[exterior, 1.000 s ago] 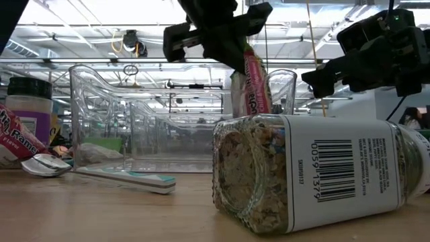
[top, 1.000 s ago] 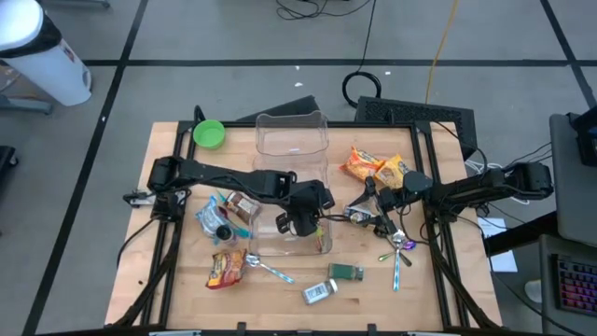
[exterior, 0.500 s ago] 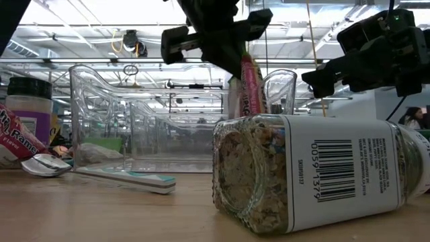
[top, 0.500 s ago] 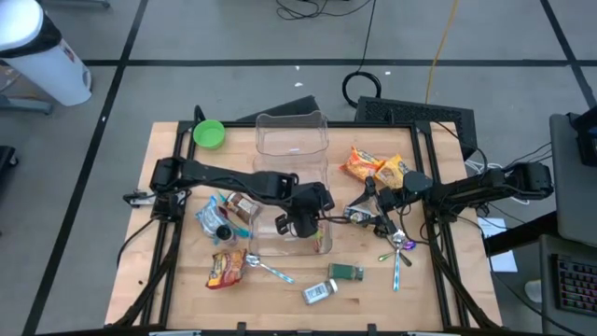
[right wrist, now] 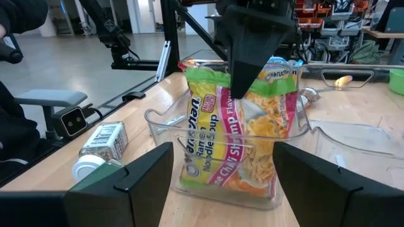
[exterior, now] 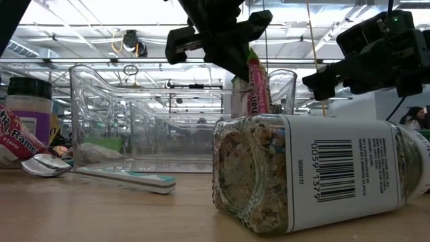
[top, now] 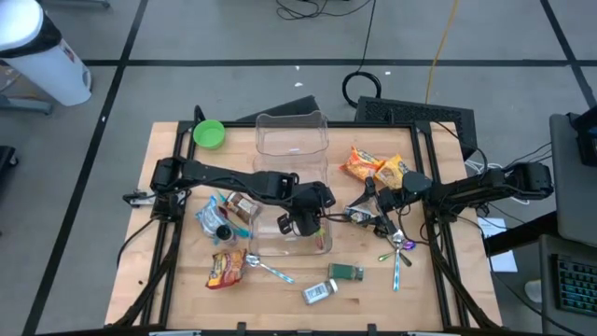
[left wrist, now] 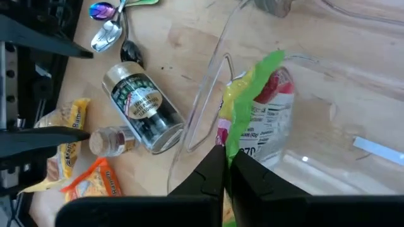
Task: Pick & Place Food Item
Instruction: Put the green noodle pack into the bottom transparent bin, then put the purple seasoning bottle into the middle transparent bin
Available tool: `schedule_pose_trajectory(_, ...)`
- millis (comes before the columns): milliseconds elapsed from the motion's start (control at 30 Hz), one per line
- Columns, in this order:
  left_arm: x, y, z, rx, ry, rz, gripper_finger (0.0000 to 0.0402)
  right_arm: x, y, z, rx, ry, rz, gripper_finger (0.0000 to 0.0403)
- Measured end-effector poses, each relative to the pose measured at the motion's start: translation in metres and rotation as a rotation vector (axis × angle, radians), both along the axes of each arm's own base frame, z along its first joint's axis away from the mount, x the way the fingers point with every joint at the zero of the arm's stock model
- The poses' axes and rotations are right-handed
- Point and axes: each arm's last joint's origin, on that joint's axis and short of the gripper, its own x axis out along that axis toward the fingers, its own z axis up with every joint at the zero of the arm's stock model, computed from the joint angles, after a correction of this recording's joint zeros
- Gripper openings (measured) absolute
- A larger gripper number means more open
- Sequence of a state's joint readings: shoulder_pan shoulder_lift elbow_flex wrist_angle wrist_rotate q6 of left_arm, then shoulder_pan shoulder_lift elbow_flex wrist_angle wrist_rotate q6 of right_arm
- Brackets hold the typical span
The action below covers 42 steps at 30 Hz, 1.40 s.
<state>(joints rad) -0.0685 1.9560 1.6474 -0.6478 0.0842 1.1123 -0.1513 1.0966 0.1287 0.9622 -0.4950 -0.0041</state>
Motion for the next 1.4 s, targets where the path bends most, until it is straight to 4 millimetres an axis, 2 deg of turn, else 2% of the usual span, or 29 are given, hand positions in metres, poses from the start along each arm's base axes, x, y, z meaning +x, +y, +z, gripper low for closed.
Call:
schedule_pose_trajectory(500, 0.003, 0.0, 0.002, -0.013, -0.038, 0.025, 0.0128, 0.0, 0.0, 0.0, 0.001, 0.003, 0.001, 0.0263)
schedule_pose_trajectory(900, 0.007, 0.0, 0.01, 0.045, -0.12, 0.091, 0.0172, 0.0, 0.0, -0.002, 0.004, 0.021, 0.004, 0.0263)
schedule_pose_trajectory(1000, 0.001, -0.003, 0.026, 0.065, -0.167, 0.167, 0.0174, 0.0, 0.0, -0.002, 0.004, 0.022, 0.004, 0.0263)
schedule_pose_trajectory(1200, -0.028, -0.017, 0.08, 0.094, -0.346, 0.427, 0.0175, 0.0, 0.0, -0.003, 0.005, 0.032, 0.005, 0.0263)
schedule_pose_trajectory(1400, -0.078, -0.033, 0.142, 0.072, -0.578, 0.686, 0.0175, 0.0, 0.001, -0.003, 0.013, 0.04, 0.006, 0.0263)
